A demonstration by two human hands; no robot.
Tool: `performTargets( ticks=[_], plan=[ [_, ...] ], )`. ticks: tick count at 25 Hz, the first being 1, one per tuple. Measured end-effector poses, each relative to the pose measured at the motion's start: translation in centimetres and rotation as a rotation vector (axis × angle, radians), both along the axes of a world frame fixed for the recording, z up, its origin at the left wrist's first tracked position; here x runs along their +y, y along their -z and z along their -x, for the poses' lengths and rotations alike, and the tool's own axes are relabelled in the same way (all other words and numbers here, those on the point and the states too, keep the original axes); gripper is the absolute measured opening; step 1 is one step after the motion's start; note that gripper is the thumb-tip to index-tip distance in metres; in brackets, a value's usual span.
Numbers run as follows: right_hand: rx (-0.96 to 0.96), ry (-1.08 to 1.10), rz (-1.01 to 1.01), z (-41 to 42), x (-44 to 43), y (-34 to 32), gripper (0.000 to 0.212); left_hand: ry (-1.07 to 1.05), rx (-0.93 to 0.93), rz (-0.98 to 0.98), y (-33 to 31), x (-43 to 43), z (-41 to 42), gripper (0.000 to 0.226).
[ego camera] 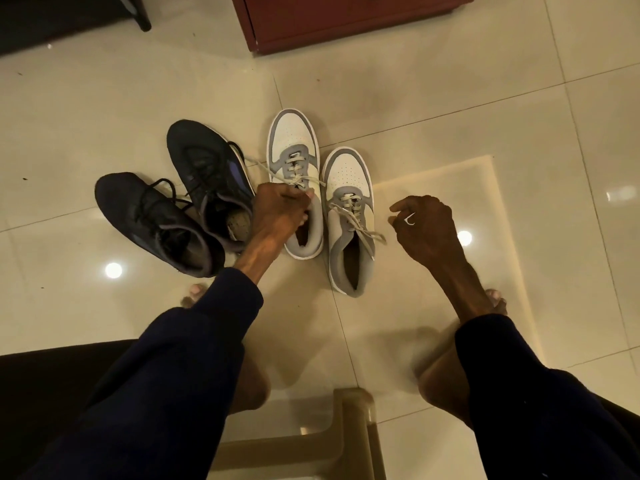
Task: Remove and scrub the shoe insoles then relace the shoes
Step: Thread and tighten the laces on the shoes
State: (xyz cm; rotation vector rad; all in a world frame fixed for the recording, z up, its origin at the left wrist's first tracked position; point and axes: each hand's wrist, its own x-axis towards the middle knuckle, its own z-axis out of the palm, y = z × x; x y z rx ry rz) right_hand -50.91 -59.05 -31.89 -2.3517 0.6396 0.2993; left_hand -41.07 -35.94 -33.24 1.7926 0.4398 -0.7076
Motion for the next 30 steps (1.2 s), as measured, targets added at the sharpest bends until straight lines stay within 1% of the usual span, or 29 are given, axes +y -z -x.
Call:
performTargets(
  ticks=[2,4,6,8,10,12,14,15,18,20,22,23,24,27,28,30],
  plan=[
    [-0.099,-0.012,0.000,-1.7,1.5,-0.2,0.017,-0.030,-0.168,-0.115,-0.4,1.7,-1.2,0.019],
    [-0.145,-0.048,-0.052,-4.0,3.8,-0.1,0.022,-0.032,-0.303,-0.214,-0.2,3.3,-2.4,0.029],
    [-0.172,-0.099,-0.111,-6.0,6.1,0.5,0.024,0.067,-0.350,-0.223,0.3,4.1,-3.2,0.042],
    [-0.212,-0.140,-0.146,-7.6,8.3,1.3,0.030,0.242,-0.380,-0.205,0.6,4.2,-3.7,0.046],
    [-0.245,-0.179,-0.166,-8.7,10.0,2.0,0.034,0.404,-0.489,-0.218,1.4,4.0,-3.9,0.034],
    [-0.237,-0.215,-0.154,-9.7,10.9,2.5,0.028,0.504,-0.572,-0.261,1.9,3.7,-4.2,0.021],
    [-0.204,-0.213,-0.170,-10.0,10.9,2.7,0.016,0.538,-0.567,-0.282,1.9,3.7,-4.5,0.010],
    [-0.185,-0.203,-0.184,-10.0,10.6,2.8,0.013,0.549,-0.543,-0.273,1.6,4.0,-4.5,0.008],
    [-0.085,-0.199,-0.226,-9.5,9.8,2.7,0.013,0.590,-0.462,-0.229,0.6,5.2,-4.0,0.013],
    [0.050,-0.203,-0.263,-9.4,9.6,2.2,0.014,0.604,-0.369,-0.189,0.0,6.0,-3.5,0.013],
    [0.158,-0.237,-0.267,-9.5,9.5,1.6,0.011,0.573,-0.294,-0.125,-0.2,6.5,-3.2,0.017],
    [0.190,-0.272,-0.250,-9.8,9.3,1.2,0.008,0.523,-0.280,-0.091,-0.3,6.5,-3.2,0.021],
    [0.210,-0.323,-0.216,-10.1,9.0,0.8,0.011,0.468,-0.274,-0.062,-0.3,6.5,-3.3,0.022],
    [0.222,-0.443,-0.095,-11.1,8.7,-0.8,0.034,0.409,-0.261,-0.026,-0.7,6.6,-3.6,0.021],
    [0.209,-0.437,-0.085,-11.2,8.8,-1.5,0.040,0.397,-0.255,-0.019,-0.9,6.5,-3.5,0.019],
    [0.148,-0.340,-0.153,-11.4,8.8,-2.3,0.048,0.300,-0.227,0.017,-1.0,6.3,-3.2,0.017]
  ],
)
